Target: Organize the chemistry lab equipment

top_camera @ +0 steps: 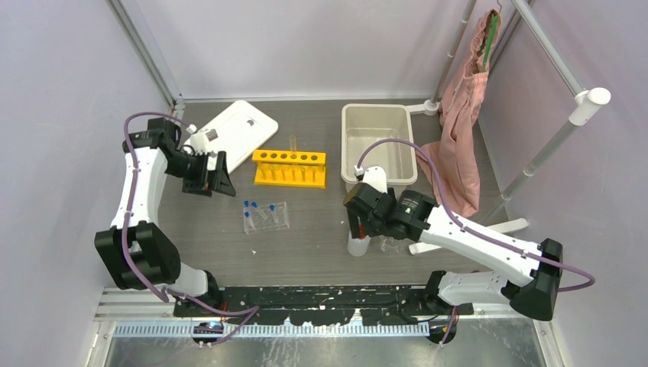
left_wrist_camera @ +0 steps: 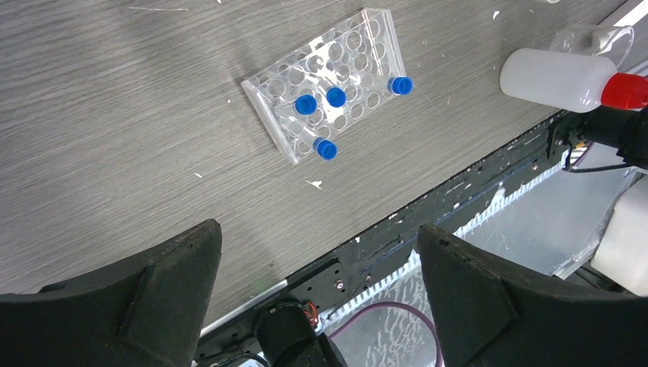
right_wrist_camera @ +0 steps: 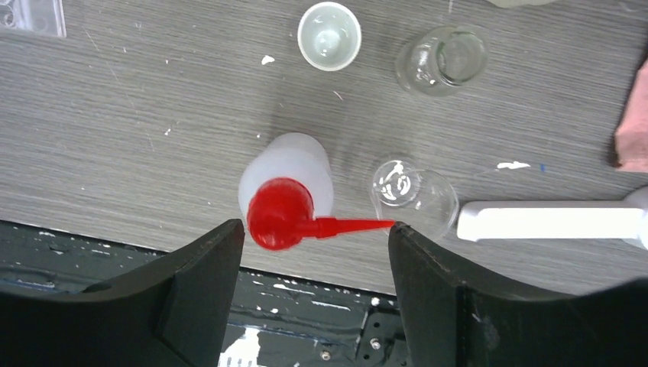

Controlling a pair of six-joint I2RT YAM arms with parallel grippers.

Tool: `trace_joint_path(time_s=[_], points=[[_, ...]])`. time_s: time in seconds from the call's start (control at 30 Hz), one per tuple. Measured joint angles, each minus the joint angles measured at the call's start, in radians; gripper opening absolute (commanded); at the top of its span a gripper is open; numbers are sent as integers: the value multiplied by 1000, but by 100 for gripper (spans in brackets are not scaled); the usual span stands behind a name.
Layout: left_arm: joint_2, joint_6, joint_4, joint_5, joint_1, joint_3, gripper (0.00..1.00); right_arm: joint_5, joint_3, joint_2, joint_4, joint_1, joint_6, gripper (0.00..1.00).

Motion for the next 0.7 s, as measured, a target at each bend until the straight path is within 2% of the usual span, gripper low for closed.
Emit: trace_joint_path(time_s=[0.07, 0.33, 0.53, 0.63, 0.67, 0.7], points=[[11, 0, -2, 2, 0, 0, 100, -32, -21, 11, 42, -24, -14, 68], [-18, -19, 13, 13, 0, 0, 100, -141, -124, 47, 191, -46, -45, 60], [-101, -54, 53, 13, 0, -5, 100, -176, -137, 72, 253, -46, -45, 42], [-126, -61, 57, 12, 0, -7, 100, -185, -140, 87, 268, -46, -45, 40], [-129, -61, 57, 11, 0, -7, 100, -185, -140, 89, 269, -46, -45, 42], [-130, -61, 57, 11, 0, -7, 100, -185, -140, 90, 270, -46, -45, 51]])
